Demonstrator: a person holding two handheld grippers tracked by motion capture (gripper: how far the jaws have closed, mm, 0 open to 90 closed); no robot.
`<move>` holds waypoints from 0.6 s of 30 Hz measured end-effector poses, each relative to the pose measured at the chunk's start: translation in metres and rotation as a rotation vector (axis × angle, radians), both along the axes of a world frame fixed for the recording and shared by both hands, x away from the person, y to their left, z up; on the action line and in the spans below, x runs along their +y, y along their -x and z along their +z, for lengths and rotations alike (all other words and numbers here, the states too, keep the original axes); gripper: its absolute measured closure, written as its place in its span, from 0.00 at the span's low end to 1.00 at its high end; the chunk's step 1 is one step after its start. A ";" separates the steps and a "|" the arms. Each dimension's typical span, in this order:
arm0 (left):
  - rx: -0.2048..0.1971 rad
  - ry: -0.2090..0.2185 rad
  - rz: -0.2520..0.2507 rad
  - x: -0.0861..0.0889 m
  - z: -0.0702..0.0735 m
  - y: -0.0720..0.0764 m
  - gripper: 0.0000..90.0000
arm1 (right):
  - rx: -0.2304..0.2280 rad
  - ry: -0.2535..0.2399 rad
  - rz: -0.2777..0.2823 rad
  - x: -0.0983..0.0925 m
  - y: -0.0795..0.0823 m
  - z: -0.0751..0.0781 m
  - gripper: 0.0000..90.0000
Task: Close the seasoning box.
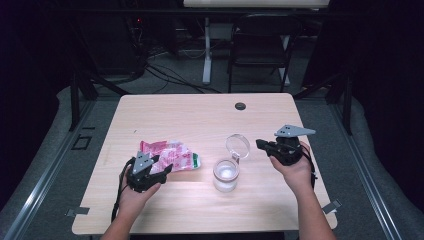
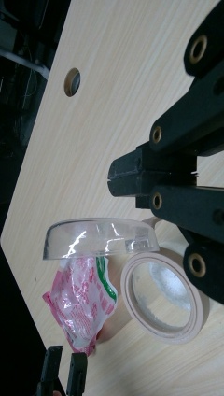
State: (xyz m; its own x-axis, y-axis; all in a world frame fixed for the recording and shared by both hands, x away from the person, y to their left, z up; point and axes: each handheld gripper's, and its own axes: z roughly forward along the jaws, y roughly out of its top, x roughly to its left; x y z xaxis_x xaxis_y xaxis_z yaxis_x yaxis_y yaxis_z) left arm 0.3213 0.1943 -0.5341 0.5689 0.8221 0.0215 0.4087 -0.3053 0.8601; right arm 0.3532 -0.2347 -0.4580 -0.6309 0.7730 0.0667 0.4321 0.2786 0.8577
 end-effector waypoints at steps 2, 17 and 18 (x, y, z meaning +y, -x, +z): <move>-0.002 0.001 0.004 0.001 0.000 0.000 0.44 | 0.007 0.001 -0.002 0.000 -0.002 -0.002 1.00; -0.002 -0.004 0.018 0.006 -0.001 0.004 0.44 | 0.027 0.019 0.003 0.009 -0.012 -0.014 1.00; -0.001 -0.004 0.021 0.007 -0.001 0.004 0.44 | 0.027 0.018 0.008 0.010 -0.012 -0.014 1.00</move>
